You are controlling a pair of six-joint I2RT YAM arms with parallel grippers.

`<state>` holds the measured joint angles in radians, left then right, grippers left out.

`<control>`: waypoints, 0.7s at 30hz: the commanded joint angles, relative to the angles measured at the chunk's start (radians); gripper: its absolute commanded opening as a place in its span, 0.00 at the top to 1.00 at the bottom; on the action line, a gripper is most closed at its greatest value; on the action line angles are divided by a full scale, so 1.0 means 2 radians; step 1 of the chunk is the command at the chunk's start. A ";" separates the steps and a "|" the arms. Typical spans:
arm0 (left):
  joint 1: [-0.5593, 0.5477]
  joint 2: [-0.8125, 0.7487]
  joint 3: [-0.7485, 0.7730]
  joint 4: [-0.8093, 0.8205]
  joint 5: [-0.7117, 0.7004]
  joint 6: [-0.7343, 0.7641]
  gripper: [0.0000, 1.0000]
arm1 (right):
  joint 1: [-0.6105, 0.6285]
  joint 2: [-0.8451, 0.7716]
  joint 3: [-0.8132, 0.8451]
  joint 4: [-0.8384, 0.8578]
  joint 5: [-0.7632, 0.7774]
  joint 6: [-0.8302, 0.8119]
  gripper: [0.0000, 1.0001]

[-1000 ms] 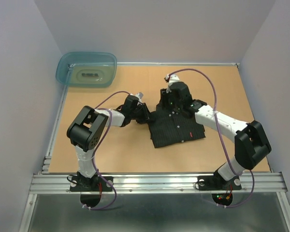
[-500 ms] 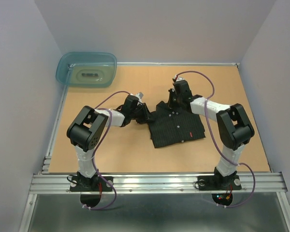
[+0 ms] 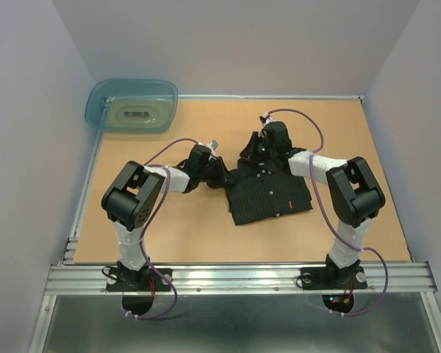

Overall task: Fold and stack the long sleeve shirts
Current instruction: Fold the shirt

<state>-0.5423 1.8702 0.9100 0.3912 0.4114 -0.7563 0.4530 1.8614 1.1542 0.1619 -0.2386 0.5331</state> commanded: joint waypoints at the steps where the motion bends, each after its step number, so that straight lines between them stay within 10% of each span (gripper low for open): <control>1: 0.001 -0.012 0.001 -0.021 -0.002 0.014 0.66 | 0.004 0.002 -0.032 0.061 -0.029 0.029 0.92; 21: 0.001 -0.026 -0.006 -0.024 -0.006 0.018 0.66 | 0.002 -0.039 -0.066 0.104 -0.034 0.054 0.90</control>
<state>-0.5419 1.8687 0.9096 0.3893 0.4110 -0.7525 0.4530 1.8454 0.9997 0.2913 -0.2966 0.6201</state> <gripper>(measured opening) 0.335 0.097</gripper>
